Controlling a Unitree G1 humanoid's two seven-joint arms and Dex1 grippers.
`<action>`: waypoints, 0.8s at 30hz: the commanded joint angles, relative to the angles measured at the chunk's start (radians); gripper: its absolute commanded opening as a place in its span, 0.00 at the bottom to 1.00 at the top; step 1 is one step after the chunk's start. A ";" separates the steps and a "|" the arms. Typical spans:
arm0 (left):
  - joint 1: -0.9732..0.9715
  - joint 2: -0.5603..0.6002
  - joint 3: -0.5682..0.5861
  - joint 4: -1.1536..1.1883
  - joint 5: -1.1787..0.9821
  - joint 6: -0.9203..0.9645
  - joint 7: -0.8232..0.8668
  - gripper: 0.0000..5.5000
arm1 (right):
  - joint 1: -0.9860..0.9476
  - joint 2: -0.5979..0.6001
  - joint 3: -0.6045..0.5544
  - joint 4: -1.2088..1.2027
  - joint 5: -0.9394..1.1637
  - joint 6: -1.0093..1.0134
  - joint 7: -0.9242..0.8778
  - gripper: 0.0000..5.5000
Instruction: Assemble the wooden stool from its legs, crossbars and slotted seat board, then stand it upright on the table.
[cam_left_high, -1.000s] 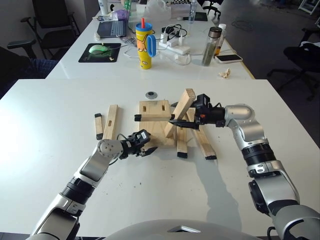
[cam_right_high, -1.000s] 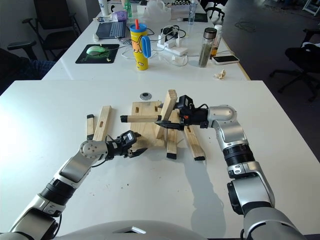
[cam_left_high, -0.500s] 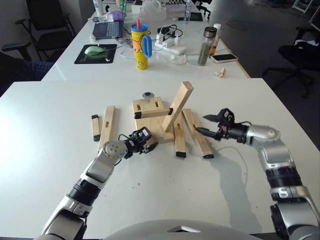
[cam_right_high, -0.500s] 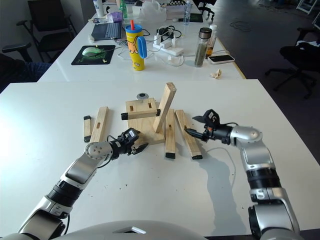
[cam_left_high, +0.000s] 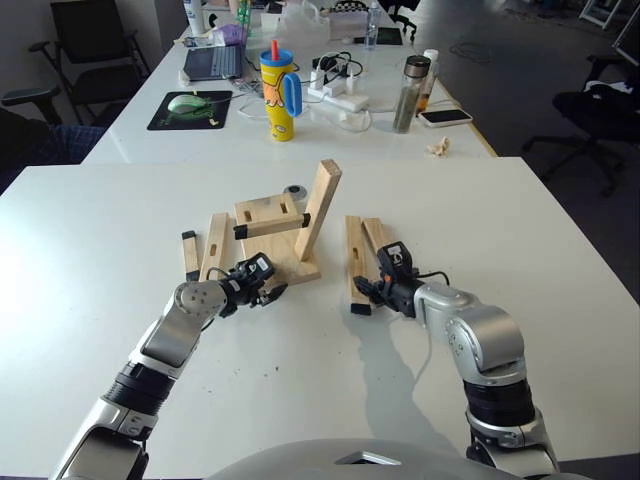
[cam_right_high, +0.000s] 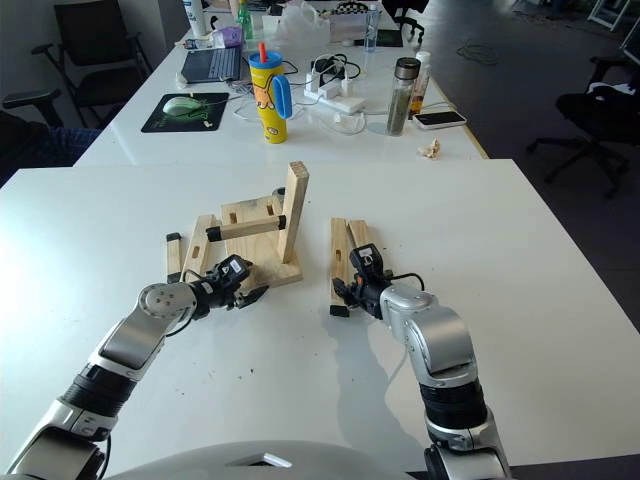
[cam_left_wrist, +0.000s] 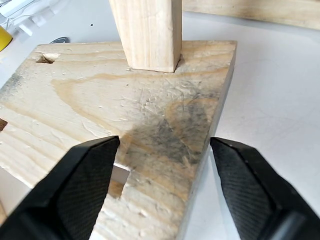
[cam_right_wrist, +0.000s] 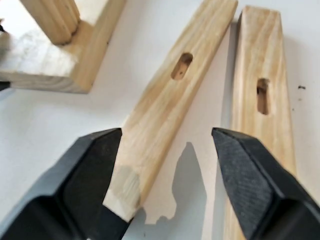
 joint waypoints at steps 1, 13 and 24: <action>0.061 -0.014 -0.065 0.105 0.027 0.118 -0.028 0.61 | -0.020 0.105 -0.094 0.033 0.028 0.067 -0.029 0.61; 0.058 -0.138 -0.155 0.087 0.055 0.139 -0.009 0.61 | -0.067 0.089 -0.045 0.149 -0.010 0.042 -0.063 0.61; 0.067 -0.144 -0.149 0.055 0.074 0.142 0.019 0.61 | -0.018 0.035 0.013 0.168 -0.049 -0.043 -0.076 0.49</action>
